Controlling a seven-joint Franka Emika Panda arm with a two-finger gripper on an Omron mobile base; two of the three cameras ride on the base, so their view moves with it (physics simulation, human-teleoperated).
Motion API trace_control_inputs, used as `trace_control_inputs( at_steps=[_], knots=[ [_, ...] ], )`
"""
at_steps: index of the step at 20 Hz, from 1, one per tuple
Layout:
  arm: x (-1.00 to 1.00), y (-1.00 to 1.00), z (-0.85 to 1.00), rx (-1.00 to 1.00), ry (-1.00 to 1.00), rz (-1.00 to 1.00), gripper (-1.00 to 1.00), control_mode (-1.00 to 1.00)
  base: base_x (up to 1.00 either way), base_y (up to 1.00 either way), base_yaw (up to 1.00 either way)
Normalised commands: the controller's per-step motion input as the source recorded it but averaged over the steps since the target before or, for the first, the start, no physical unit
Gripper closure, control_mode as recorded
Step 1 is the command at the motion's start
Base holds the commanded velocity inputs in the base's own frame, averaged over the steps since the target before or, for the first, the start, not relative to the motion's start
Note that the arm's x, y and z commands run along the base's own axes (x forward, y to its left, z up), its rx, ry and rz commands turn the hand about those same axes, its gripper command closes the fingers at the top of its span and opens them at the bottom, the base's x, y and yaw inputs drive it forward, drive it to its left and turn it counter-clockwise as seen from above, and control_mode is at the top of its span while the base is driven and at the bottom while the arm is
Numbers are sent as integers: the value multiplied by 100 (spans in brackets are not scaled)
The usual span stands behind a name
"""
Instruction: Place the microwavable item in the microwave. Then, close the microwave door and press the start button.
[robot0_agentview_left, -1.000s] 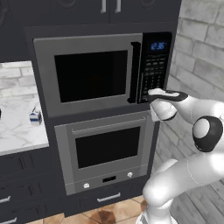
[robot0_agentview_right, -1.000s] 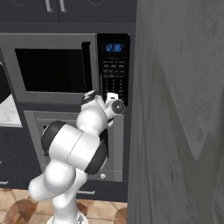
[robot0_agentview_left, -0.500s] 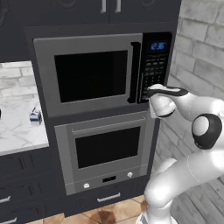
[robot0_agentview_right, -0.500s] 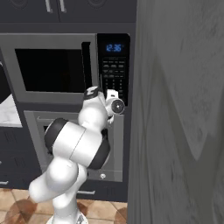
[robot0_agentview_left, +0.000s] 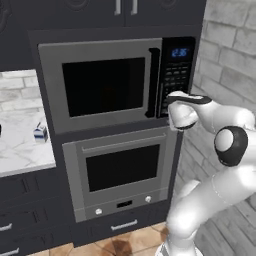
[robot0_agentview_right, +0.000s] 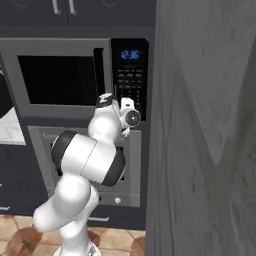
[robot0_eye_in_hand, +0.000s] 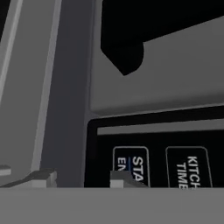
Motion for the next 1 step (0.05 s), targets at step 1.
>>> trace_control_inputs(
  at_steps=[1],
  knots=[
    [44,1,-22,0,0,0,-100,-100,0,0,0]
  ],
)
